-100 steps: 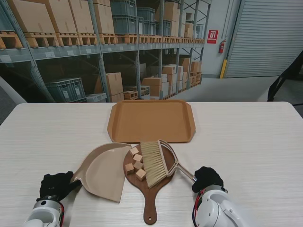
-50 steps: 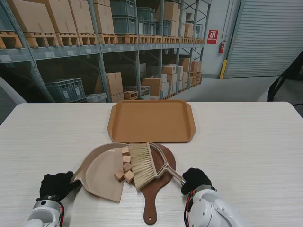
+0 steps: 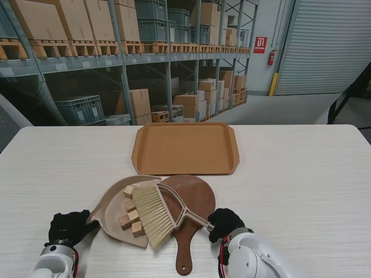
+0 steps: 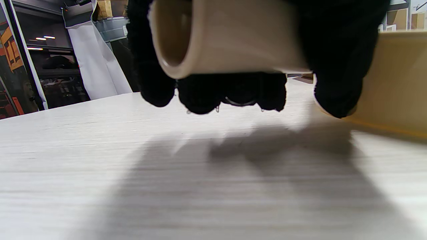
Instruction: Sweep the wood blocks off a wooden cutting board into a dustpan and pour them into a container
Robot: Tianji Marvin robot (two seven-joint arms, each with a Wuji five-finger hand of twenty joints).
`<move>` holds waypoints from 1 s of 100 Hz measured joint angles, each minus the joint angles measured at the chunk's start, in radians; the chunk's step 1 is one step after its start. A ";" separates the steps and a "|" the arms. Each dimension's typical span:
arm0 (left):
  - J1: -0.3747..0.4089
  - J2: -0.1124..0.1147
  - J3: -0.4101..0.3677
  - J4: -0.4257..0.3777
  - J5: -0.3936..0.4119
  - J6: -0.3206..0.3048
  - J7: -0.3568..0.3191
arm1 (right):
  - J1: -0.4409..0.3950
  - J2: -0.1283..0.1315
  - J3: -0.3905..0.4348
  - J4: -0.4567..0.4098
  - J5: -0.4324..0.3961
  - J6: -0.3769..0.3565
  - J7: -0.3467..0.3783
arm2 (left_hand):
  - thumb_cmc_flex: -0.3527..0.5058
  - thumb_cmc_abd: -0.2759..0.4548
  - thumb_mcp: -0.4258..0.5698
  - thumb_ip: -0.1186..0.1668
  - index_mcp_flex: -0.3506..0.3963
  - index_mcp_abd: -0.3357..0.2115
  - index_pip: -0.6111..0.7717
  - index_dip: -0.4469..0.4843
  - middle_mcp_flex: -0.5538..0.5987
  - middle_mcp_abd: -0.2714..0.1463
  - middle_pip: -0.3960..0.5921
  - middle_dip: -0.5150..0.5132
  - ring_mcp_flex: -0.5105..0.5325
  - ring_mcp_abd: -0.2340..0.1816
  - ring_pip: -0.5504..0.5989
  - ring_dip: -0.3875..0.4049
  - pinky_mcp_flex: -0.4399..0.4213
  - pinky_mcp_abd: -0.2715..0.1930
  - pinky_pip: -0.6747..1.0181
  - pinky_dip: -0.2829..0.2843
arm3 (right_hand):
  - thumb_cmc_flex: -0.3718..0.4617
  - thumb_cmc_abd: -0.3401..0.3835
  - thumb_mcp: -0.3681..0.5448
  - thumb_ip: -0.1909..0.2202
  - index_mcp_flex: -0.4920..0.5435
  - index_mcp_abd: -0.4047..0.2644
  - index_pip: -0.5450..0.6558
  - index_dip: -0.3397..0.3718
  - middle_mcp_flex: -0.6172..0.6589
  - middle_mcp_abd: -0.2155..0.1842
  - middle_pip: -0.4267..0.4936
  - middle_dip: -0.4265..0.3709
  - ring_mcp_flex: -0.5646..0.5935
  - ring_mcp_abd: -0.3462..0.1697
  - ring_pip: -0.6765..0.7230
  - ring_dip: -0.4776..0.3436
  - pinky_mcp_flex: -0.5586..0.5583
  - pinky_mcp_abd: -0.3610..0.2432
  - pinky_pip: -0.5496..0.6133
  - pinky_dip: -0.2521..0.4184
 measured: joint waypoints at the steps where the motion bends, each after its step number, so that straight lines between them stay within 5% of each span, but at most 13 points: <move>1: 0.000 0.000 0.000 0.000 0.000 0.000 0.000 | 0.000 0.001 -0.001 0.000 0.000 -0.003 0.002 | 0.000 0.000 0.000 0.000 0.000 0.000 0.000 0.000 0.000 0.000 0.000 0.000 0.000 0.000 0.000 0.000 0.000 0.000 0.000 0.000 | 0.000 0.000 0.000 0.000 0.000 0.000 0.000 0.000 0.000 0.000 0.000 0.000 0.000 0.000 0.000 0.000 0.000 0.000 0.000 0.000; 39: 0.001 0.000 -0.001 -0.001 -0.002 0.001 -0.001 | -0.024 0.003 0.028 -0.020 -0.020 -0.016 0.010 | 0.000 0.000 0.000 0.000 0.000 0.000 0.000 0.000 0.000 0.000 0.000 0.000 0.000 0.000 0.000 0.000 0.000 0.000 0.000 0.000 | 0.000 0.000 0.000 0.000 0.000 0.000 0.000 0.000 0.000 0.000 0.000 0.000 0.000 0.000 0.000 0.011 0.000 0.000 0.000 0.000; 100: 0.003 0.000 -0.002 -0.006 -0.002 0.001 -0.010 | -0.093 -0.018 0.219 -0.050 -0.124 0.131 -0.106 | 0.000 0.000 0.000 0.000 0.000 0.000 0.000 -0.006 0.000 0.000 0.000 0.000 0.000 0.000 -0.001 0.000 0.000 0.000 0.000 0.000 | 0.000 -0.001 0.000 0.001 0.000 0.000 0.000 0.000 0.003 -0.001 0.000 0.000 0.000 0.000 0.000 0.011 0.000 -0.001 0.000 0.000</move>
